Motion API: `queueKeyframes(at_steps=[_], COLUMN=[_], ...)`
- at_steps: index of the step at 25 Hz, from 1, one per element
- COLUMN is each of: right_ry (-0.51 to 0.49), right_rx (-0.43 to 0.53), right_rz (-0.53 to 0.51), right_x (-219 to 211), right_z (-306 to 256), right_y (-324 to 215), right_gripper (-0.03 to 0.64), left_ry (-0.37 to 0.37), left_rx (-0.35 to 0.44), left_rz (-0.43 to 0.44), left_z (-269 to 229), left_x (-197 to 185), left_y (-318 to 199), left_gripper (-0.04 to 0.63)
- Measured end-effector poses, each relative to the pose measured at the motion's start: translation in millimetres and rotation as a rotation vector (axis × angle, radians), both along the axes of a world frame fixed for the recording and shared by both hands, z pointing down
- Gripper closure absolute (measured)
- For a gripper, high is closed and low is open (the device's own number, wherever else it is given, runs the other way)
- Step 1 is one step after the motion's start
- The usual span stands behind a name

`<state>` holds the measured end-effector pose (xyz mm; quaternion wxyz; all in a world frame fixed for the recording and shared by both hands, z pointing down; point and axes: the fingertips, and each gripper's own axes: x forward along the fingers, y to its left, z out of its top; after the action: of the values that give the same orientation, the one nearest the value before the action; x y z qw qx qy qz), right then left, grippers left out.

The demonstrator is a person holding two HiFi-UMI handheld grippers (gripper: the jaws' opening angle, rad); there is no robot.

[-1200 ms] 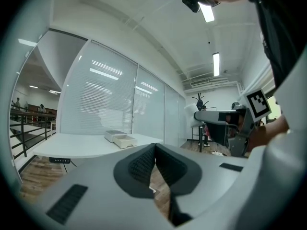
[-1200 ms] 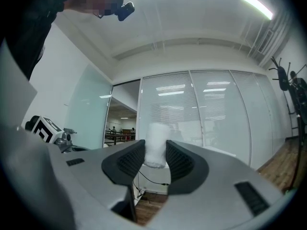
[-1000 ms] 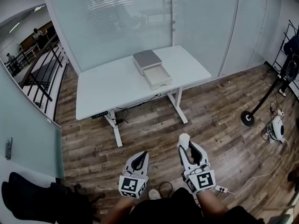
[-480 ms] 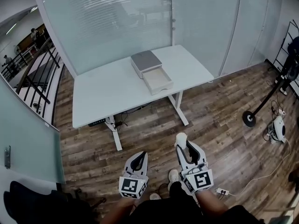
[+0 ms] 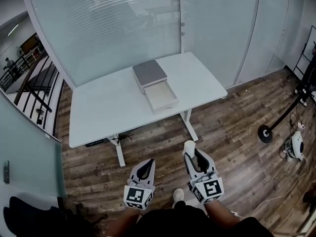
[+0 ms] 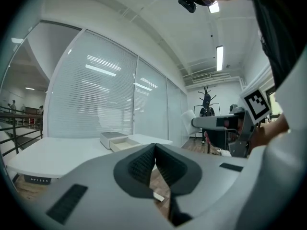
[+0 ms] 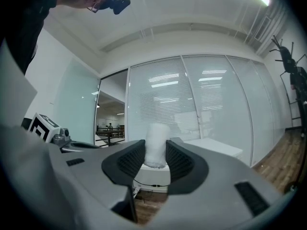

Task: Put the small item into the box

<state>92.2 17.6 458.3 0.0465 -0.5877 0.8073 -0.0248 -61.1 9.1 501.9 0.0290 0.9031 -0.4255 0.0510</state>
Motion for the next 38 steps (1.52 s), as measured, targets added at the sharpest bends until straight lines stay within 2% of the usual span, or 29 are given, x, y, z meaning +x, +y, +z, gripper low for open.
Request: queueKeyframes(at_steps=[8,16,20,23,38], right_ry=[0.033,0.045,0.095,0.096,0.114], right_rx=[-0.035,-0.037,0.0,-0.005,-0.011], right_rz=[-0.051,-0.096,-0.113,-0.113,-0.142], right_x=[35,48,47,47,-5], right_z=[12,20,10,16,11], right_y=[-52,-91,-116,-141,-259], right_gripper=[0.474,0.476,0.474,0.474,0.474], left_ry=[0.0,-0.023,-0.003,0.003,-0.012], left_rx=[-0.013,0.001,0.024,0.039,0.054], left_rz=[-0.049,-0.123,-0.145,-0.159,-0.166], left_z=[3,5,-1,-3,-14], left_x=[29,31,32,30,-16], left_y=[-48,-80,-96,-118,-244], left_gripper=[0.584,0.584,0.583,0.584,0.584])
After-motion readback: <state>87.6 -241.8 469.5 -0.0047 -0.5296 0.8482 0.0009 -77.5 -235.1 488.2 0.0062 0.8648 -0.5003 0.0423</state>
